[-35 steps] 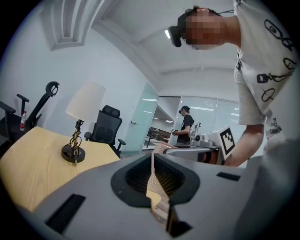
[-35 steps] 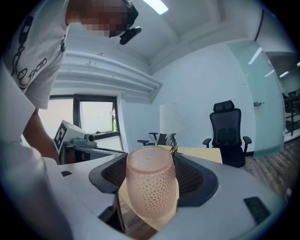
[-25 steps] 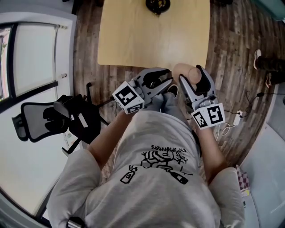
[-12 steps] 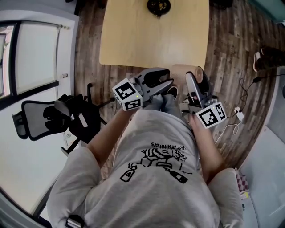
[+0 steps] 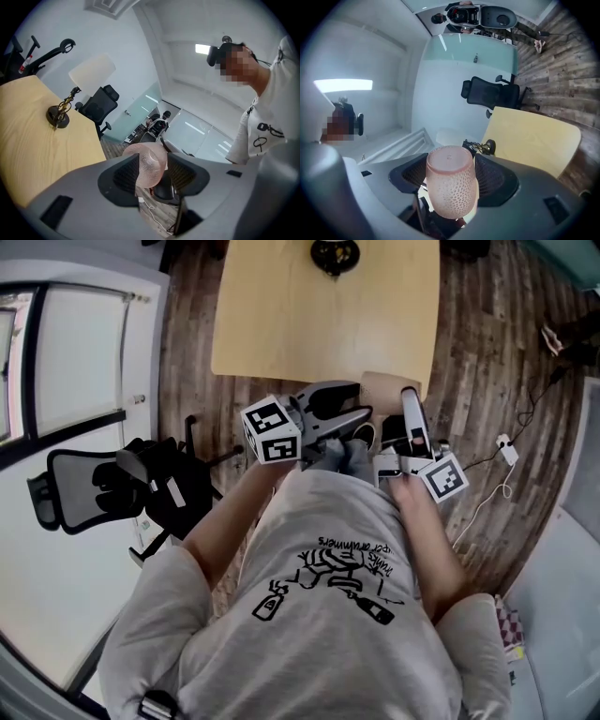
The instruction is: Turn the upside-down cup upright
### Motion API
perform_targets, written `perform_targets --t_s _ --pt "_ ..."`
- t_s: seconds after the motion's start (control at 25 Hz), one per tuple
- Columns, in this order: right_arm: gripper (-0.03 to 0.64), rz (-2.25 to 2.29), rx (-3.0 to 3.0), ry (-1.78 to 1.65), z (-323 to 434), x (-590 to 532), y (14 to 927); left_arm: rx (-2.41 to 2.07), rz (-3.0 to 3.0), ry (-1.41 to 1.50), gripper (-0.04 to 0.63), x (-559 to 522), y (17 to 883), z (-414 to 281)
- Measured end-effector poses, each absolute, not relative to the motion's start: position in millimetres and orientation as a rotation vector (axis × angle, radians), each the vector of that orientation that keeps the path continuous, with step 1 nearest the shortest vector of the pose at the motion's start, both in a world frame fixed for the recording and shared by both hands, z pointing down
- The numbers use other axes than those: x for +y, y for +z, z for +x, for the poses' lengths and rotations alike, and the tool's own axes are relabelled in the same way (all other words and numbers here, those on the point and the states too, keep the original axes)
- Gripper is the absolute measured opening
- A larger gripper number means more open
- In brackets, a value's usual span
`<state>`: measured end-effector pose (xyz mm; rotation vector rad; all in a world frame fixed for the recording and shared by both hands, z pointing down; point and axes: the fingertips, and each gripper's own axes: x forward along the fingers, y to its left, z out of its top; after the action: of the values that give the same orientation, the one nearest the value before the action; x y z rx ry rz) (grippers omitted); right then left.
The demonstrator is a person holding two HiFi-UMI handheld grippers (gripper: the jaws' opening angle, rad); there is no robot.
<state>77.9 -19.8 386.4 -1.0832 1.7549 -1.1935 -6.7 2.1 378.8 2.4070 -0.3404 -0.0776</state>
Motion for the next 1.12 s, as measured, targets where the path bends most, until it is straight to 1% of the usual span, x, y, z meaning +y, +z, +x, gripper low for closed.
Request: perform_targets --t_s 0.12,0.24,0.32,0.44,0.48,0.8,1.12 --pt "0.316 -1.035 1.683 -1.224 78.8 -18.7 391.0 -0.287 2.377 -0.065 0.19 5.7 377.2 -0.2" --pt "0.316 -0.998 1.648 -1.235 78.3 -18.9 391.9 -0.219 2.339 -0.051 0.163 9.4 372.2 6.7" --pt "0.316 -0.982 1.635 -1.232 78.6 -18.9 392.0 -0.181 2.324 -0.04 0.126 11.6 372.2 10.5" --pt "0.316 -0.965 1.623 -1.222 78.9 -18.5 392.7 -0.134 2.293 -0.031 0.049 13.9 371.1 14.2" --pt "0.316 -0.959 1.618 -1.219 79.0 -18.3 392.6 -0.119 2.282 -0.027 0.04 14.7 370.1 15.1" --pt "0.316 -0.936 1.682 -1.173 78.2 -14.9 386.6 -0.033 2.229 -0.028 0.021 19.3 364.5 22.1" --pt "0.318 -1.057 1.892 -1.065 91.0 -14.1 373.5 -0.012 2.247 0.031 0.02 21.2 359.8 20.6"
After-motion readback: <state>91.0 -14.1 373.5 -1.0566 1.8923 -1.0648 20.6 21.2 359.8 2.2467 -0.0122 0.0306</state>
